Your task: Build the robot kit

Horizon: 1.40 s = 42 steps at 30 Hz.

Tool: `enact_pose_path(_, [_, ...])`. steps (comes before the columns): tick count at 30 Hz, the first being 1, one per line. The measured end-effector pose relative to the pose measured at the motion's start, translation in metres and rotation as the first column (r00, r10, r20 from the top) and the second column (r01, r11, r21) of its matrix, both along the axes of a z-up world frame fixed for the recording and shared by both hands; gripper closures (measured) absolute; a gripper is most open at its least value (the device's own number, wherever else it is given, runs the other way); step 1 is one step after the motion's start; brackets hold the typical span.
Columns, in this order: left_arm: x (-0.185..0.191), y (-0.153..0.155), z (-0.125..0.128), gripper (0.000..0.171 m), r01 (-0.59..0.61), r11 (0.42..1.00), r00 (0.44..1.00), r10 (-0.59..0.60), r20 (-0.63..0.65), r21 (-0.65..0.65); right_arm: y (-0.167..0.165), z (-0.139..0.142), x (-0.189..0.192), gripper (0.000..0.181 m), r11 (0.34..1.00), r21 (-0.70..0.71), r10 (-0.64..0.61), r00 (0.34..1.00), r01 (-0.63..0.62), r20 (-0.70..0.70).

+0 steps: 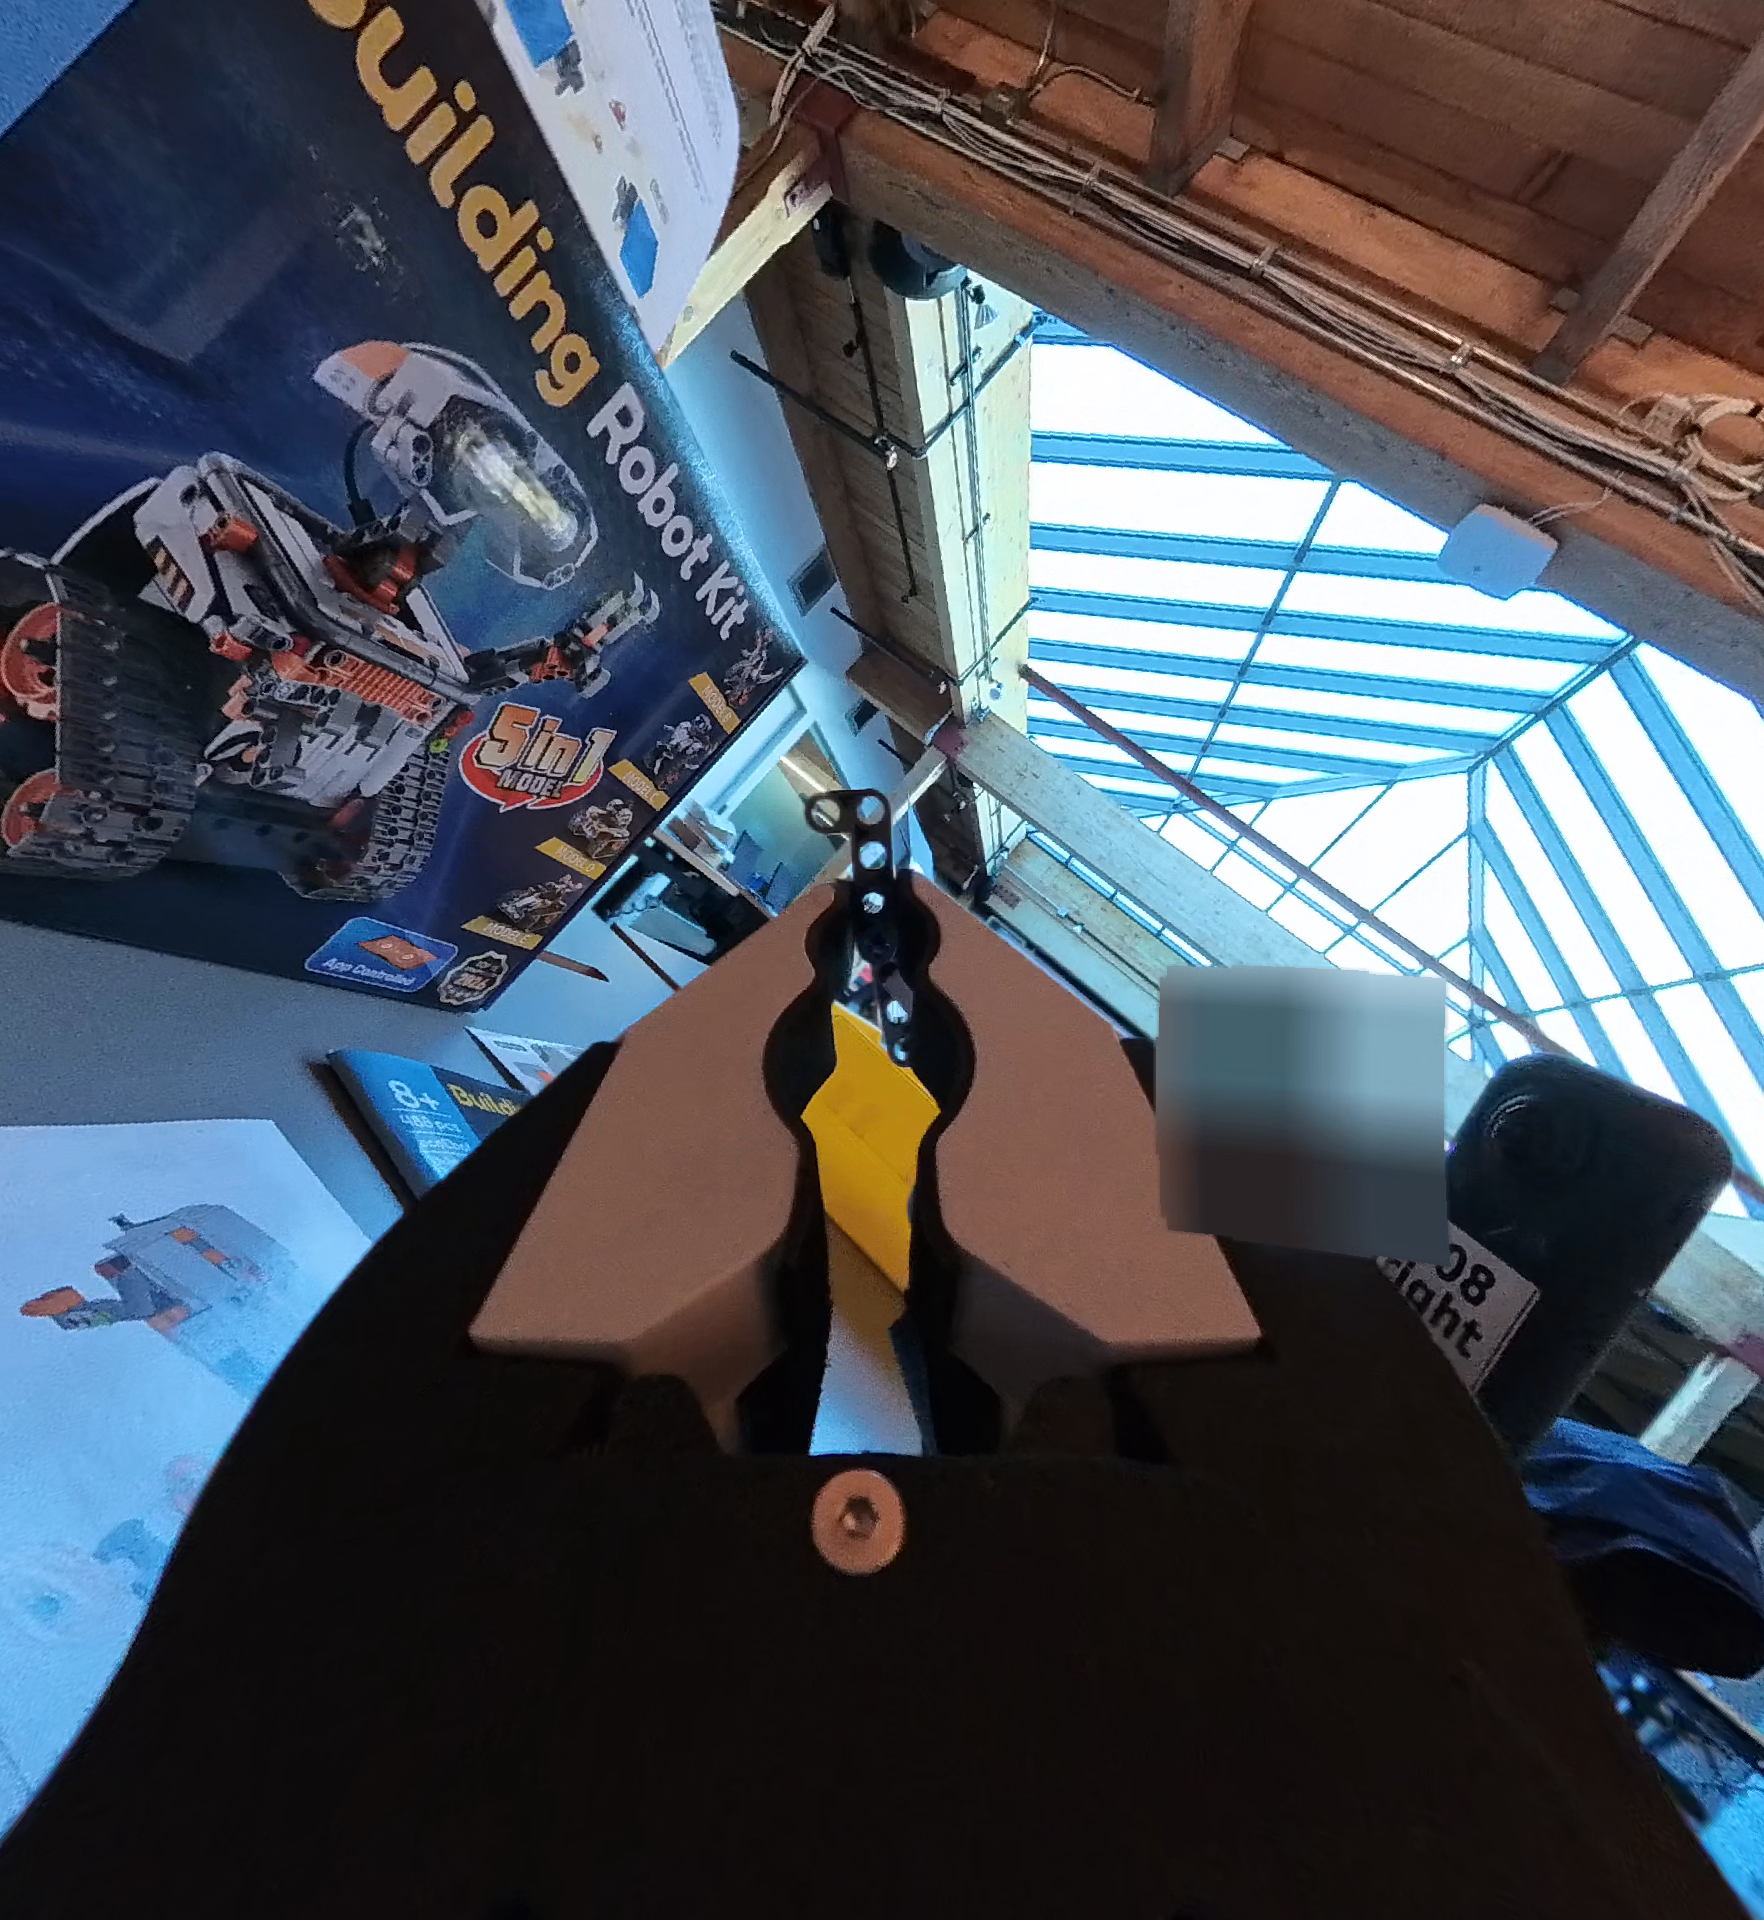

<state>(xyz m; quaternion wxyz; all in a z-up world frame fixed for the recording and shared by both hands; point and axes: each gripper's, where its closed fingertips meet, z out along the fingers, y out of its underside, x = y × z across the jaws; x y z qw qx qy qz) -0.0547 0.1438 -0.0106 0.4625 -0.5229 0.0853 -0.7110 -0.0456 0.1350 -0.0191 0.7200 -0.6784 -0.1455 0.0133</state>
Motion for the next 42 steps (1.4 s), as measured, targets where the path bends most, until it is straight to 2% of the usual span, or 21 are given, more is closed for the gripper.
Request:
enact_pose_path(3, [-0.001, 0.000, 0.001, 0.167, -0.020, 1.000, 1.000, 0.020, -0.001, 0.016, 0.001, 0.001, -0.001, 0.176, 1.000, 0.019, -0.022, 0.999, 0.021, 0.046])
enact_pose_path(6, [-0.001, 0.001, -0.001, 0.167, -0.012, 1.000, 1.000, 0.012, -0.001, 0.006, 0.001, -0.002, -0.002, 0.175, 1.000, 0.005, -0.010, 1.000, 0.010, 0.016])
enact_pose_path(11, [-0.001, 0.001, -0.003, 0.167, 0.001, 1.000, 0.997, 0.000, -0.083, 0.011, -0.001, 0.000, 0.004, 0.175, 1.000, 0.009, -0.017, 0.999, 0.017, 0.044])
enact_pose_path(13, [-0.003, -0.004, -0.008, 0.167, 0.043, 0.998, 0.991, -0.047, -0.126, -0.035, -0.006, 0.004, 0.013, 0.176, 1.000, 0.013, -0.016, 1.000, 0.015, 0.025])
enact_pose_path(14, [0.000, -0.009, -0.020, 0.167, 0.099, 0.990, 0.975, -0.117, -0.189, -0.101, -0.008, 0.001, 0.015, 0.176, 1.000, -0.028, 0.008, 1.000, -0.008, 0.024])
enact_pose_path(15, [0.004, -0.018, -0.040, 0.167, 0.168, 0.968, 0.931, -0.218, -0.291, -0.188, -0.010, -0.005, 0.021, 0.175, 0.996, -0.084, 0.012, 1.000, -0.010, 0.027])
enact_pose_path(16, [0.005, -0.031, -0.061, 0.167, 0.235, 0.932, 0.859, -0.332, -0.390, -0.276, -0.012, -0.012, 0.025, 0.176, 0.990, -0.137, 0.035, 0.999, -0.030, 0.038])
enact_pose_path(18, [-0.003, -0.066, -0.102, 0.167, 0.315, 0.845, 0.653, -0.523, -0.547, -0.432, -0.018, -0.029, 0.033, 0.175, 0.970, -0.236, 0.077, 0.996, -0.061, 0.055])
enact_pose_path(19, [-0.010, -0.078, -0.114, 0.167, 0.307, 0.831, 0.596, -0.548, -0.587, -0.464, -0.019, -0.030, 0.038, 0.176, 0.970, -0.234, 0.084, 0.995, -0.069, 0.055])
enact_pose_path(21, [-0.022, -0.094, -0.128, 0.167, 0.293, 0.815, 0.533, -0.574, -0.622, -0.500, -0.020, -0.034, 0.039, 0.175, 0.957, -0.272, 0.108, 0.994, -0.098, 0.020])
enact_pose_path(25, [-0.042, -0.094, -0.146, 0.167, 0.207, 0.867, 0.440, -0.497, -0.748, -0.454, -0.021, -0.032, 0.030, 0.175, 0.953, -0.263, 0.152, 0.988, -0.146, 0.000])
enact_pose_path(29, [-0.047, -0.096, -0.145, 0.164, 0.197, 0.848, 0.479, -0.522, -0.706, -0.493, -0.029, -0.013, 0.020, 0.175, 0.961, -0.189, 0.200, 0.980, -0.200, -0.015])
enact_pose_path(31, [-0.050, -0.093, -0.136, 0.140, 0.192, 0.862, 0.511, -0.496, -0.702, -0.469, -0.038, 0.004, 0.019, 0.176, 0.970, -0.127, 0.206, 0.978, -0.207, -0.026])
enact_pose_path(33, [-0.066, -0.083, -0.127, 0.120, 0.114, 0.901, 0.518, -0.413, -0.749, -0.418, -0.053, 0.017, 0.023, 0.175, 0.981, -0.060, 0.185, 0.983, -0.186, -0.021])
enact_pose_path(34, [-0.073, -0.076, -0.112, 0.120, 0.084, 0.931, 0.541, -0.341, -0.769, -0.354, -0.064, 0.026, 0.023, 0.175, 0.984, -0.012, 0.179, 0.984, -0.179, -0.013])
enact_pose_path(35, [-0.074, -0.071, -0.086, 0.124, 0.077, 0.961, 0.606, -0.256, -0.753, -0.265, -0.074, 0.033, 0.022, 0.175, 0.983, 0.022, 0.182, 0.983, -0.182, -0.002])
enact_pose_path(37, [-0.059, -0.078, -0.015, 0.135, 0.129, 0.987, 0.785, -0.159, -0.598, -0.093, -0.090, 0.047, 0.018, 0.176, 0.980, 0.081, 0.183, 0.983, -0.183, 0.009])
enact_pose_path(38, [-0.044, -0.092, 0.020, 0.138, 0.204, 0.979, 0.851, -0.191, -0.490, -0.029, -0.097, 0.053, 0.012, 0.175, 0.973, 0.091, 0.214, 0.977, -0.213, -0.006])
enact_pose_path(39, [-0.030, -0.106, 0.046, 0.143, 0.292, 0.956, 0.881, -0.260, -0.396, 0.022, -0.101, 0.057, 0.010, 0.175, 0.972, 0.092, 0.219, 0.975, -0.215, -0.043])
enact_pose_path(42, [0.001, -0.121, 0.069, 0.144, 0.420, 0.907, 0.879, -0.400, -0.261, 0.025, -0.116, 0.073, 0.020, 0.176, 0.975, 0.166, 0.168, 0.980, -0.148, -0.109])
